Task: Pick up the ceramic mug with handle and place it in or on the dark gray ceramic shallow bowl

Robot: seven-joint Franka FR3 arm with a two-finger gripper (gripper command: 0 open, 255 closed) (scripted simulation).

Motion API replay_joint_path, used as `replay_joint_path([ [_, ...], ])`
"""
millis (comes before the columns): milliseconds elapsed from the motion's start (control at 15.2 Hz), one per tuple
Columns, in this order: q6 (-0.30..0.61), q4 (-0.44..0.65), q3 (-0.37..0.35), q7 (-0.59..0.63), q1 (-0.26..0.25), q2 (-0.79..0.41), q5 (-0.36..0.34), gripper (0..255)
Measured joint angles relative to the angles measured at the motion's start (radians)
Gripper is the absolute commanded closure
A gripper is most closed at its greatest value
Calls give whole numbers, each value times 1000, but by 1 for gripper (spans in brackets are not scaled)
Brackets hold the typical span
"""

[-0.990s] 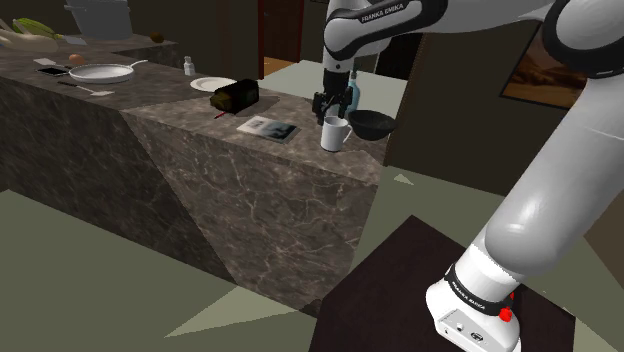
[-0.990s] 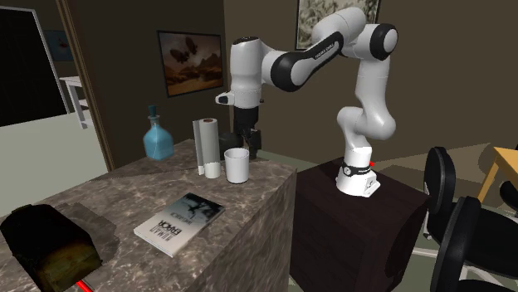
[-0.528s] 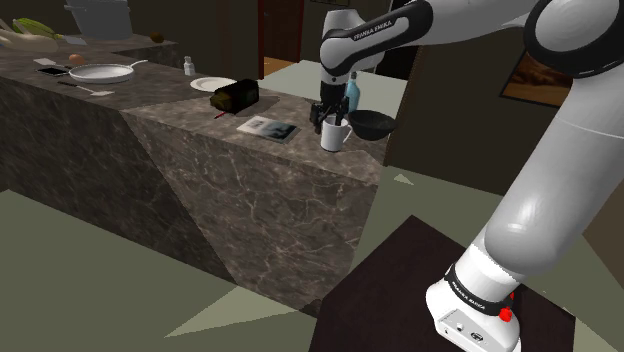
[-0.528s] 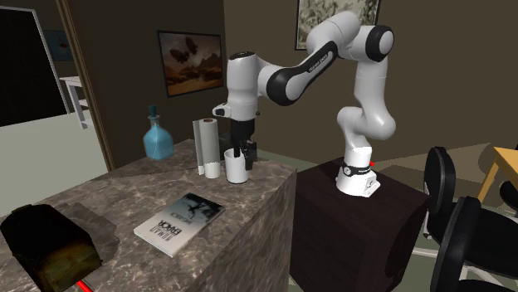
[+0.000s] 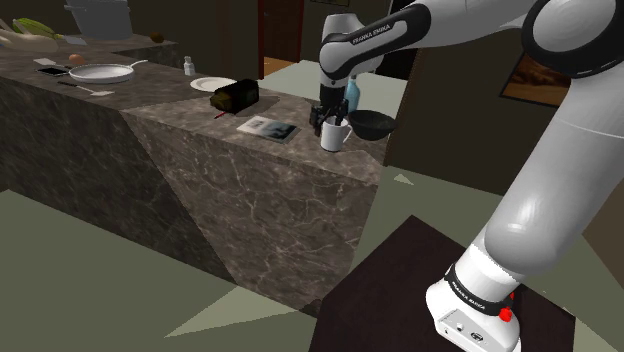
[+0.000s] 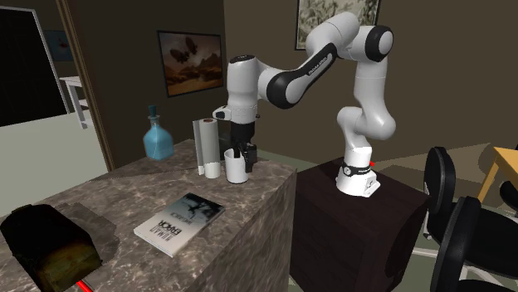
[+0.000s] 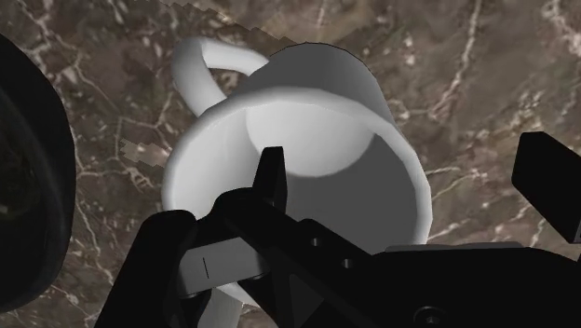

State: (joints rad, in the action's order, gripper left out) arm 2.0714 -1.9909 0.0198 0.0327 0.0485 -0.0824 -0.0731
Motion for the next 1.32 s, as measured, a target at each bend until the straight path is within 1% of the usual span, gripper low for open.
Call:
replay_joint_path([
  [660,0,0,0,0,0,0,0,255],
  [1320,-115,85,-1,-7,-1,30,3,255],
])
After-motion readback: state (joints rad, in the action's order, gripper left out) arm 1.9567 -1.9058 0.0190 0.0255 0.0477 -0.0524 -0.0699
